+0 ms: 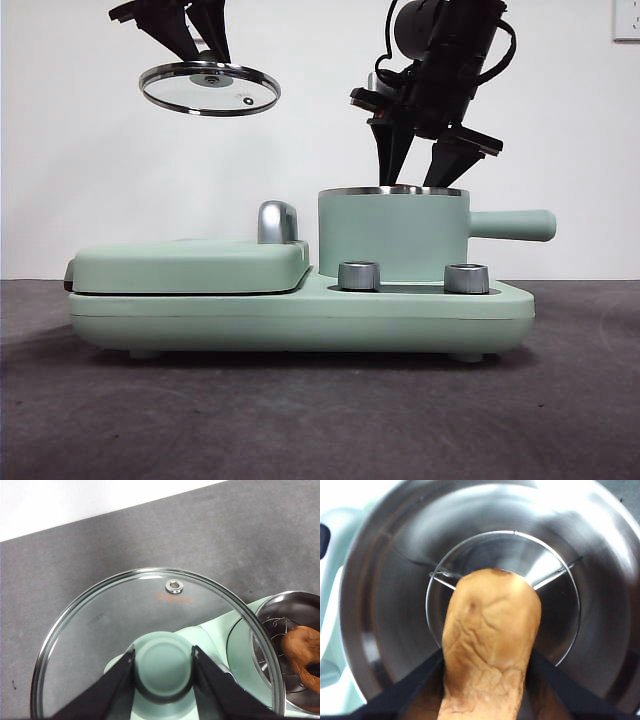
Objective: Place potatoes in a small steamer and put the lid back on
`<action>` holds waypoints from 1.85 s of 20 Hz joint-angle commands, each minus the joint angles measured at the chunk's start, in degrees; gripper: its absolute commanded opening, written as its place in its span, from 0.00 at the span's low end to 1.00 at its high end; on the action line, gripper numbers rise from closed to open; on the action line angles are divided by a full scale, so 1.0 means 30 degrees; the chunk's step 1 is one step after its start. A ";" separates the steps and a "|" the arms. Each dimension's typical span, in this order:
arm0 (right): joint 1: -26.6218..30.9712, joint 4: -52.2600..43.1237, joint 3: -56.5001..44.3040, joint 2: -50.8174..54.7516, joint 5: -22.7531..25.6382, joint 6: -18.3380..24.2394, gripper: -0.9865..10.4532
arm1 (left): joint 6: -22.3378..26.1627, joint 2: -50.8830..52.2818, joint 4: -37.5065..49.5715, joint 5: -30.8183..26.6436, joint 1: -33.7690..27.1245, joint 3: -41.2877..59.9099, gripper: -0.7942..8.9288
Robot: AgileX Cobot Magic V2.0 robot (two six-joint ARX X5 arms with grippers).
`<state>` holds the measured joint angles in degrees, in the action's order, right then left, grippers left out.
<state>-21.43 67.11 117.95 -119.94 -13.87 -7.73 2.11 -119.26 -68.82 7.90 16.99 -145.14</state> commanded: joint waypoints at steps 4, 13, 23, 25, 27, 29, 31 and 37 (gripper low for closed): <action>-0.0168 -0.0197 0.0546 -0.0488 -0.0066 0.0233 0.35 | -0.0080 0.0015 0.0284 0.0160 0.0102 -0.0852 0.13; -0.0204 0.2346 0.2579 0.0401 -0.0874 0.0204 0.49 | -0.0364 0.0015 0.0226 0.0160 0.0255 -0.0852 0.13; -0.0627 0.4728 -0.0896 0.8043 0.1698 0.0962 0.49 | -0.0379 0.0015 0.0168 0.0168 0.1333 -0.0852 0.13; -0.0838 0.4692 -0.3067 1.0404 0.2353 0.0969 0.49 | -0.0372 0.0015 0.0182 0.0168 0.1763 -0.0852 0.13; -0.1158 0.3614 -0.5821 1.3194 0.2506 0.0969 0.49 | -0.0372 0.0015 0.0255 0.0168 0.2295 -0.0852 0.13; -0.1617 0.1632 -0.8808 1.6065 0.2506 0.0962 0.49 | -0.0372 0.0000 0.0364 0.0168 0.2878 -0.0852 0.13; -0.2011 -0.0386 -1.1883 1.8899 0.2499 0.0823 0.49 | -0.0357 -0.0015 0.0415 0.0168 0.3446 -0.0852 0.13; -0.2550 -0.5632 -1.9890 2.6265 0.2499 -0.1399 0.49 | 0.0087 -0.0423 0.0707 0.0168 0.5195 -0.0852 0.13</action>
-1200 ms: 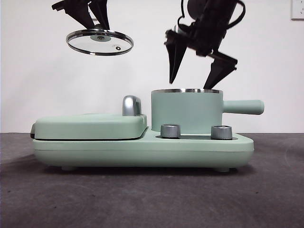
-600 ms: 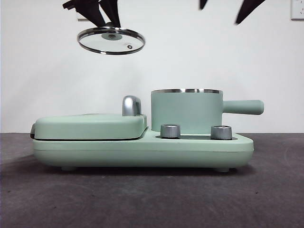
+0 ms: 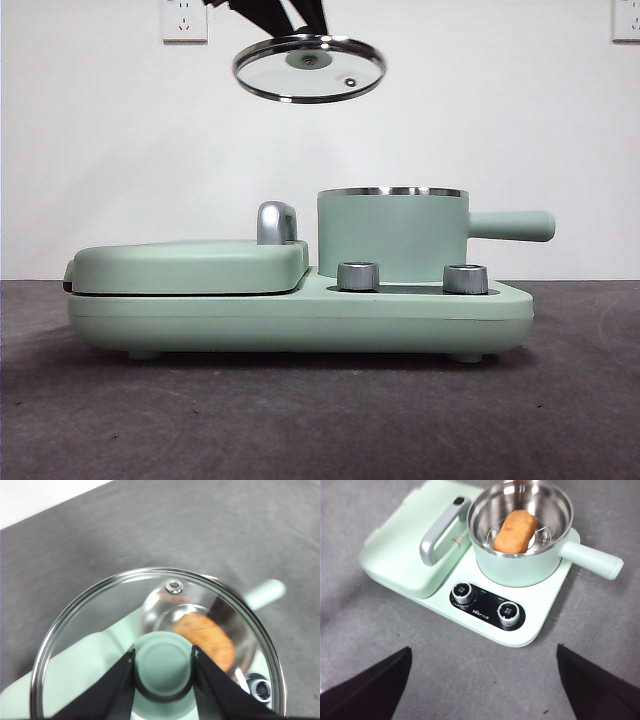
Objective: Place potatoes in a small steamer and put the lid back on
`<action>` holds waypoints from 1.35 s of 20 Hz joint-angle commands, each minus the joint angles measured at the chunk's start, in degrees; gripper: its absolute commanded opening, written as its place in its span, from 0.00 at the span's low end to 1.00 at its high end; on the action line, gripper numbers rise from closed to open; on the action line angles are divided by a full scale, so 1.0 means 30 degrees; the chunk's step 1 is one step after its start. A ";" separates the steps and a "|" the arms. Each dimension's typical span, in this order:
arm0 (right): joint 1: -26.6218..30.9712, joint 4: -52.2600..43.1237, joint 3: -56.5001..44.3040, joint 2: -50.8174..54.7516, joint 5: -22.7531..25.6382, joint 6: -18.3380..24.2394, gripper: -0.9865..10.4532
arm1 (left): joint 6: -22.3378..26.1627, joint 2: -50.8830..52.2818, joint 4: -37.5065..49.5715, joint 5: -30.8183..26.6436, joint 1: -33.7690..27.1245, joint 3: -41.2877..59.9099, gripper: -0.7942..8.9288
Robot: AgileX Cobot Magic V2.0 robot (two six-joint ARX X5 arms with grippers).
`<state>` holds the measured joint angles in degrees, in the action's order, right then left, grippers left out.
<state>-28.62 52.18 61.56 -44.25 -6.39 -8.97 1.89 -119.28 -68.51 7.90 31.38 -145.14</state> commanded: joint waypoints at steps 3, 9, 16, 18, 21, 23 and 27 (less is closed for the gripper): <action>-0.0153 -0.0794 -0.3468 0.3526 0.0168 -0.1566 0.49 | 0.0393 -0.0852 0.1246 0.0168 0.1166 -0.0845 0.13; -0.0153 -0.0823 -0.5224 0.6324 0.0612 -0.2601 0.49 | 0.1020 -0.2492 0.1938 0.0168 0.1960 -0.0845 0.13; -0.0153 -0.0823 -0.5224 0.6848 0.0597 -0.2871 0.49 | 0.1661 -0.3927 0.2856 0.0568 0.1778 -0.0852 0.13; -0.0153 -0.0816 -0.5224 0.6848 0.0605 -0.2863 0.49 | 0.1712 -0.4211 0.2922 0.0896 0.1800 -0.0852 0.13; -0.0153 -0.0816 -0.5224 0.6848 0.0597 -0.2871 0.49 | 0.1974 -0.4699 0.2856 0.0896 0.1872 -0.0852 0.13; -0.0153 -0.0809 -0.5224 0.6848 0.0597 -0.2878 0.49 | 0.2076 -0.4911 0.2827 0.0896 0.1872 -0.0852 0.13; -0.0153 -0.0816 -0.5224 0.6848 0.0612 -0.2878 0.49 | 0.2149 -0.4940 0.2849 0.0896 0.1872 -0.0852 0.13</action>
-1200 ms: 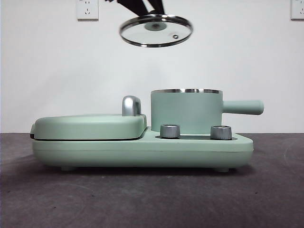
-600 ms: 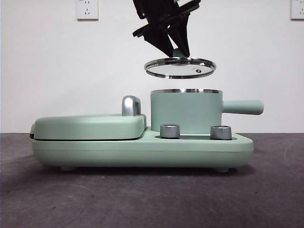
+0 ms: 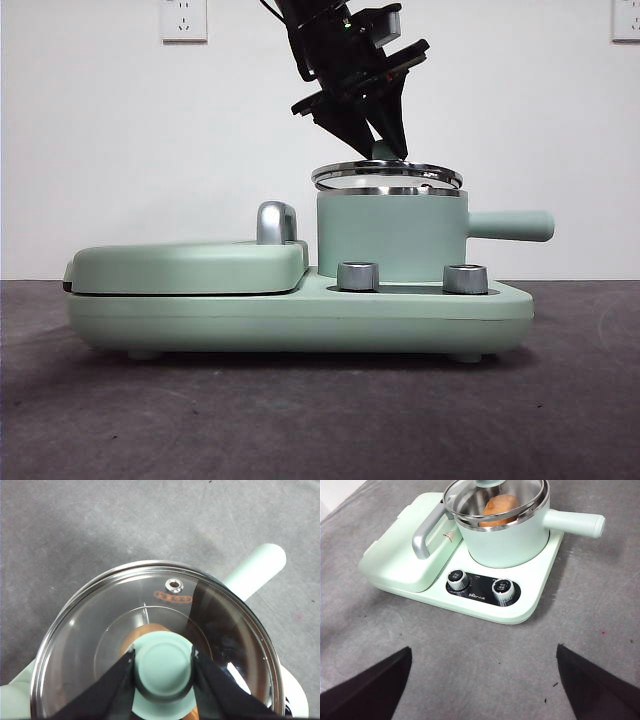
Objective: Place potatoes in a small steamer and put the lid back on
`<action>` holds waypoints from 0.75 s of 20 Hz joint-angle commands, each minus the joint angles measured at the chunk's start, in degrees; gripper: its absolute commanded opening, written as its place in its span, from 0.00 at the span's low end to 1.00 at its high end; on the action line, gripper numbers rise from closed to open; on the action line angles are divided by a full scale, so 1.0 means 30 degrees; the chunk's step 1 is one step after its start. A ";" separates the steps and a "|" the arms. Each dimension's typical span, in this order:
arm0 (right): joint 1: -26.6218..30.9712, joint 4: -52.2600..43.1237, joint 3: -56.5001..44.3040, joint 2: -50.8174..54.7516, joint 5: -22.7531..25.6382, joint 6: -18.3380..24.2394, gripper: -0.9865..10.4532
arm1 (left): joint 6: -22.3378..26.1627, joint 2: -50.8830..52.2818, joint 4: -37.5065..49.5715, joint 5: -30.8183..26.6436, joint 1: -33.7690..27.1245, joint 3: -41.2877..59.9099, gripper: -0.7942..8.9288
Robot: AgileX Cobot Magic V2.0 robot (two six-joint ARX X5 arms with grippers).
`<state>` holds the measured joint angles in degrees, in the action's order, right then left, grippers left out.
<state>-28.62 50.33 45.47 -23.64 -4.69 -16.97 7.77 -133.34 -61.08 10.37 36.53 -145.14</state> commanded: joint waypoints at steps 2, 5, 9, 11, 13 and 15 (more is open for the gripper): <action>-0.0153 -0.0197 0.0138 -0.0022 0.0044 -0.0211 0.49 | 0.0197 -0.0248 0.0386 0.0073 0.0153 -0.0852 0.13; -0.0153 -0.0197 0.0138 -0.0022 0.0044 -0.0211 0.49 | 0.0211 -0.0248 0.0933 0.0219 0.0189 -0.0852 0.13; -0.0153 -0.0197 0.0138 -0.0022 0.0073 -0.0211 0.49 | 0.0270 -0.0270 0.1093 0.0233 0.0189 -0.0852 0.13; -0.0153 -0.0197 0.0138 -0.0022 0.0080 -0.0211 0.49 | 0.0393 -0.0284 0.1107 0.0233 0.0189 -0.0852 0.13; -0.0153 -0.0197 0.0138 -0.0022 0.0080 -0.0211 0.49 | 0.0393 -0.0379 0.1173 0.0233 0.0211 -0.0852 0.13; -0.0153 -0.0197 0.0138 -0.0022 0.0073 -0.0211 0.49 | 0.0393 -0.0561 0.1173 0.0233 0.0226 -0.0852 0.13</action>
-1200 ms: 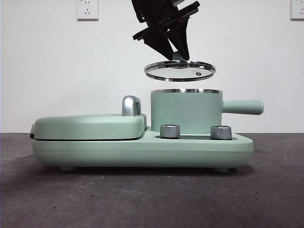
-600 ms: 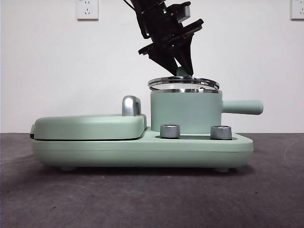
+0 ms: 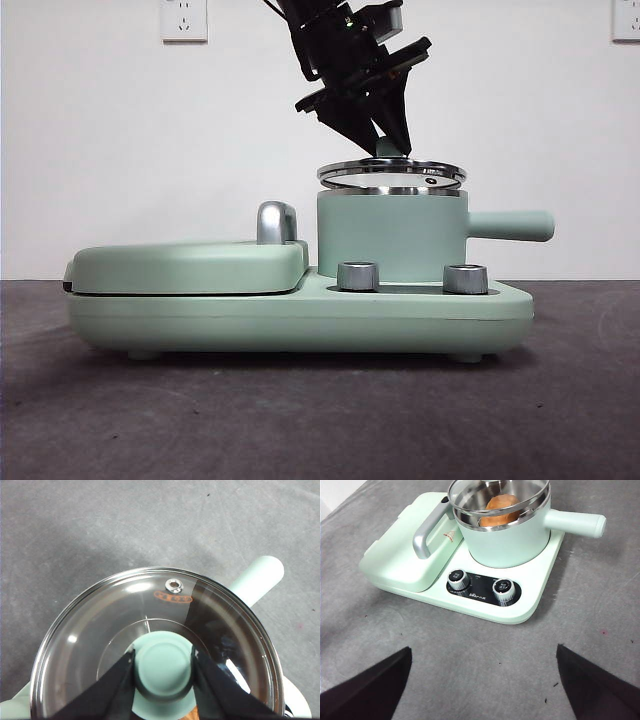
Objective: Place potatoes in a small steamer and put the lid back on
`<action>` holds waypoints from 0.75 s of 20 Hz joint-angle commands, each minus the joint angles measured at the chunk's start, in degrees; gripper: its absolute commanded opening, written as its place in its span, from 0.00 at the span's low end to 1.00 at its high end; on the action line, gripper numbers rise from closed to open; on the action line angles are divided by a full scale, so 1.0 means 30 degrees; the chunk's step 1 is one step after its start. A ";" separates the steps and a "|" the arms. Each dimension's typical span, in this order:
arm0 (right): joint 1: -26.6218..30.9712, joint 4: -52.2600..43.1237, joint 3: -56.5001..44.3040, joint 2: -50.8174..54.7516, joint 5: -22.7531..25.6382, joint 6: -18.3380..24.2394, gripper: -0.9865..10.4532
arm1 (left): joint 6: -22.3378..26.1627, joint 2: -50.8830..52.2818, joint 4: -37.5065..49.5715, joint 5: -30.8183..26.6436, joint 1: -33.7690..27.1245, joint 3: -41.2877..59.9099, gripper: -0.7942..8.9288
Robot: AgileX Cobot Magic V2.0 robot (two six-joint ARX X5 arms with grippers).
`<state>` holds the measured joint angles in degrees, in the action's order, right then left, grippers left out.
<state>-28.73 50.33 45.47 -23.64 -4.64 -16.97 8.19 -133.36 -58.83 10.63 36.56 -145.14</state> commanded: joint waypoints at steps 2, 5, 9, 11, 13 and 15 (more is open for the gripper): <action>-0.0117 -0.0197 0.0138 -0.0022 0.0058 -0.0211 0.49 | 0.0306 -0.0750 0.0452 0.0146 0.0219 -0.0852 0.13; -0.0117 -0.0197 0.0138 -0.0022 0.0058 -0.0211 0.49 | 0.1282 -0.0823 0.0168 0.0262 0.0219 -0.0852 0.10; -0.0117 -0.0197 0.0138 -0.0022 0.0058 -0.0204 0.49 | 0.2062 -0.0852 -0.0168 0.0503 0.0219 -0.0852 0.10; -0.0117 -0.0204 0.0138 -0.0022 0.0066 -0.0204 0.49 | 0.2696 -0.0889 -0.0539 0.0503 0.0219 -0.0845 0.10; -0.0117 -0.0204 0.0138 -0.0022 0.0058 -0.0204 0.49 | 0.3184 -0.0969 -0.0831 0.0503 0.0233 -0.0852 0.11; -0.0117 -0.0204 0.0138 -0.0022 0.0066 -0.0204 0.49 | 0.3490 -0.1086 -0.1078 0.0495 0.0233 -0.0852 0.11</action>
<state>-28.73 50.33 45.47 -23.64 -4.62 -16.97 16.47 -134.43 -61.28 11.97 36.64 -145.45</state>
